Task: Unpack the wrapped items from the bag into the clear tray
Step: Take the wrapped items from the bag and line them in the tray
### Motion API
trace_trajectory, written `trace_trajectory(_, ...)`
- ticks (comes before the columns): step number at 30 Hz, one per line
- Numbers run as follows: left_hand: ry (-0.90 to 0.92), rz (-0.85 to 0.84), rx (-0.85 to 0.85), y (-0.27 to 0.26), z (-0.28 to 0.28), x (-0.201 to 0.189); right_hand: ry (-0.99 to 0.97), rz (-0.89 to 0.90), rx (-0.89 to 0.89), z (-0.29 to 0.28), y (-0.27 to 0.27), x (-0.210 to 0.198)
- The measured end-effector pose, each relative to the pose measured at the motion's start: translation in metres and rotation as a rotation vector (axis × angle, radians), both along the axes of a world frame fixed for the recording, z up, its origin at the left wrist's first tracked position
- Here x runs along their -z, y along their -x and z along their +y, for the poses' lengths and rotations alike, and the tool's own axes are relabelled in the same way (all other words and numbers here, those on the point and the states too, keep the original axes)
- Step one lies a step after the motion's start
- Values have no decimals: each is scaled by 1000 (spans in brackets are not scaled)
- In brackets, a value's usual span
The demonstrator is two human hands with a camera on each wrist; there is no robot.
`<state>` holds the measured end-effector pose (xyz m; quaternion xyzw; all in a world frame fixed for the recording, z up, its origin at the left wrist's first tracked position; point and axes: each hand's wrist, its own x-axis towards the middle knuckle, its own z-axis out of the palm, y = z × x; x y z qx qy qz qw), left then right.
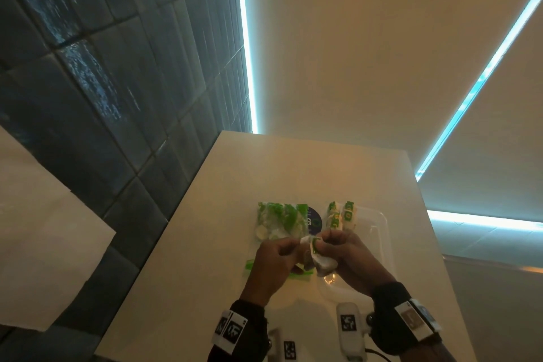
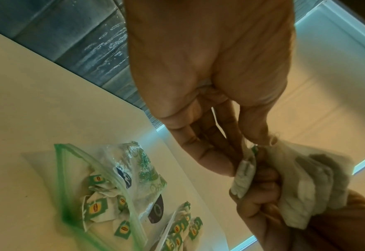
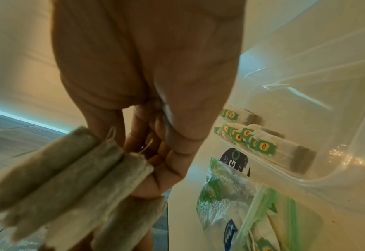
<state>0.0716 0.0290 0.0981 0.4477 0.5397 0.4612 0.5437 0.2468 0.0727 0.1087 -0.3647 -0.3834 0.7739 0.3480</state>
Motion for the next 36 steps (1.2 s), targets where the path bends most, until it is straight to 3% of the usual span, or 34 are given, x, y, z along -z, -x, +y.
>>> trace_trajectory(9, 9, 29, -95, 3, 3, 1, -48, -85, -36, 1, 3, -4)
trace_trajectory(15, -86, 237, -162, 0, 3, 4, -69, -139, -36, 1, 6, -7)
trace_trajectory(21, -214, 439, -219, -1, 4, 7, -97, -249, 116, 2, 13, -9)
trace_trajectory(27, -85, 207, -168, -3, 4, 8, -135, -313, 232, -2, 25, -11)
trace_trajectory(36, -14, 17, -169, -2, 0, 9, -114, -376, 234, -4, 26, -7)
